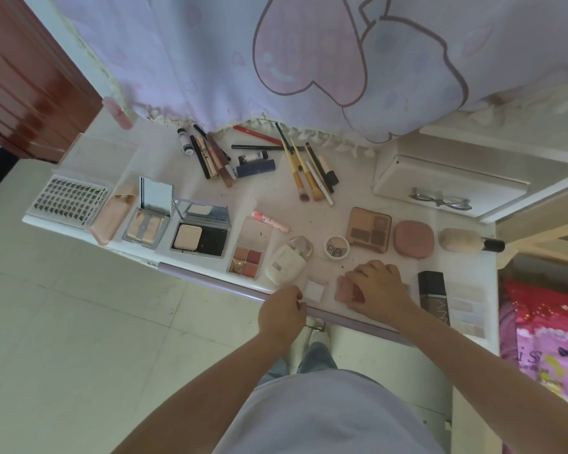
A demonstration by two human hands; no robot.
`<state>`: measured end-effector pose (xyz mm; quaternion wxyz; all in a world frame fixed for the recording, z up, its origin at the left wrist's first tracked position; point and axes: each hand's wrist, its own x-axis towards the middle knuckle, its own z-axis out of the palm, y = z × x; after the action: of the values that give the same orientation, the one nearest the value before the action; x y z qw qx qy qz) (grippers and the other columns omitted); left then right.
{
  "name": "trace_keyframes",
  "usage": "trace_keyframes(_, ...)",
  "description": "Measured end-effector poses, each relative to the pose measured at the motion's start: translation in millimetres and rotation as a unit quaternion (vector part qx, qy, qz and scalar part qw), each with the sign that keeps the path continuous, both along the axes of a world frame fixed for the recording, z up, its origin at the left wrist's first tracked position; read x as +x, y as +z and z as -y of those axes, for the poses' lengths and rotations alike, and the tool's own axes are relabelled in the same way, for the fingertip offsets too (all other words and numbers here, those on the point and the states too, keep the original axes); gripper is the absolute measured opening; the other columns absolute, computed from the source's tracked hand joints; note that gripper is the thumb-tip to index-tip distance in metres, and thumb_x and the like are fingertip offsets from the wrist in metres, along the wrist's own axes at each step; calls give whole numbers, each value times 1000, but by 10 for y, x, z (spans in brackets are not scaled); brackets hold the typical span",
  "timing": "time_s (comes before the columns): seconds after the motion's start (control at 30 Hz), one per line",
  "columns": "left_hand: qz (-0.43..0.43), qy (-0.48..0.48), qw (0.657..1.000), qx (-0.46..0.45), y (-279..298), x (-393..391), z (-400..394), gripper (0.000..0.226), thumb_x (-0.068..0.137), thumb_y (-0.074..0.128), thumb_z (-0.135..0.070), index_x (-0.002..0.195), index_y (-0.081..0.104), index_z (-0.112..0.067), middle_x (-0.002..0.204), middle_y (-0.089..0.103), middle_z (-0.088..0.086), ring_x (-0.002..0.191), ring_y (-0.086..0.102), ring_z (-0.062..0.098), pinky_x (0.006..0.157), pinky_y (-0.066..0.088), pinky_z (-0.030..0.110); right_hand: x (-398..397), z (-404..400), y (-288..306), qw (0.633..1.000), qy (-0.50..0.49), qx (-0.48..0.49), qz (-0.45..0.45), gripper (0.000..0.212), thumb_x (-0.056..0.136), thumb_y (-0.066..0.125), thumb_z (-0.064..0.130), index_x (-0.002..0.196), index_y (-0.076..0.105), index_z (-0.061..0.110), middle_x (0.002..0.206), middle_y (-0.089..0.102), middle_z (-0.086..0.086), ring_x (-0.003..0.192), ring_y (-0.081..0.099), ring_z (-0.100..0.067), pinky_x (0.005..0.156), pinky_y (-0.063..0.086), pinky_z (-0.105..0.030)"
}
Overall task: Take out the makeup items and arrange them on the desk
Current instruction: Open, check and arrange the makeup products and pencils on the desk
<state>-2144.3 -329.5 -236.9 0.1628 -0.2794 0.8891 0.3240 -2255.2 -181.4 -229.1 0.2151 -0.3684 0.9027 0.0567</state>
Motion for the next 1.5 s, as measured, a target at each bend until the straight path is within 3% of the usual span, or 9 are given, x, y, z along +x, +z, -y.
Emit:
trace_keyframes(0.2,-23,-67,997,-8,137,-146,41,29,94,44,-22,119,54,-11,115,62,3,106,57,19,87,44,25,50,-64,-79,997,10,-80,-16,46,38,86,23,81,70,16,76,70,0,69,68,-23,61,53,-40)
trace_keyframes(0.4,-52,27,983,177,395,-471,145,21,93,50,-19,106,59,-6,91,67,6,76,64,14,74,49,24,-97,-1,306,961,-87,-227,130,45,77,67,13,120,55,10,125,56,-4,113,53,-20,92,41,-20)
trace_keyframes(0.5,-42,83,933,348,659,-649,206,11,94,49,-16,96,57,-9,74,61,0,49,59,0,57,51,15,-175,53,600,941,-93,-288,150,27,75,69,8,102,62,9,121,57,2,109,53,-11,81,36,-4)
trace_keyframes(0.73,-145,71,857,490,1278,-967,445,17,90,48,2,84,59,-10,57,70,-4,55,67,6,59,57,18,-485,187,1145,899,-113,-411,100,29,78,66,-2,106,66,5,124,52,-2,106,50,-4,82,38,4)
trace_keyframes(1.0,-247,55,773,582,1788,-1220,642,13,85,53,6,85,62,-5,73,74,1,69,71,11,65,57,18,-726,408,1649,816,-162,-551,63,18,81,62,-3,95,69,3,86,61,1,74,56,18,67,42,0)
trace_keyframes(1.1,-264,-16,818,510,1947,-1217,668,38,62,73,-3,97,64,-13,87,71,-4,78,68,8,71,55,16,-786,465,1753,806,-168,-566,35,13,80,64,-1,91,68,6,80,59,5,73,55,18,64,41,1)
trace_keyframes(1.2,-269,-16,878,396,2038,-1197,631,48,75,67,8,115,51,-13,103,59,2,76,59,7,52,46,7,-760,516,1811,806,-151,-573,23,12,78,66,-1,89,68,4,78,57,8,72,56,17,63,41,1)
trace_keyframes(1.3,-303,-9,882,361,2075,-1194,629,50,79,63,5,120,47,-19,101,58,0,75,56,6,45,41,5,-730,543,1851,801,-145,-580,20,19,75,64,-8,91,68,2,83,54,9,73,55,18,66,42,2)
trace_keyframes(1.5,-355,-11,867,350,2149,-1238,675,34,79,63,5,105,58,-17,92,65,-5,84,63,10,70,54,13,-720,562,1973,780,-152,-604,61,35,73,64,-12,71,59,23,96,51,16,68,61,-2,67,51,-8)
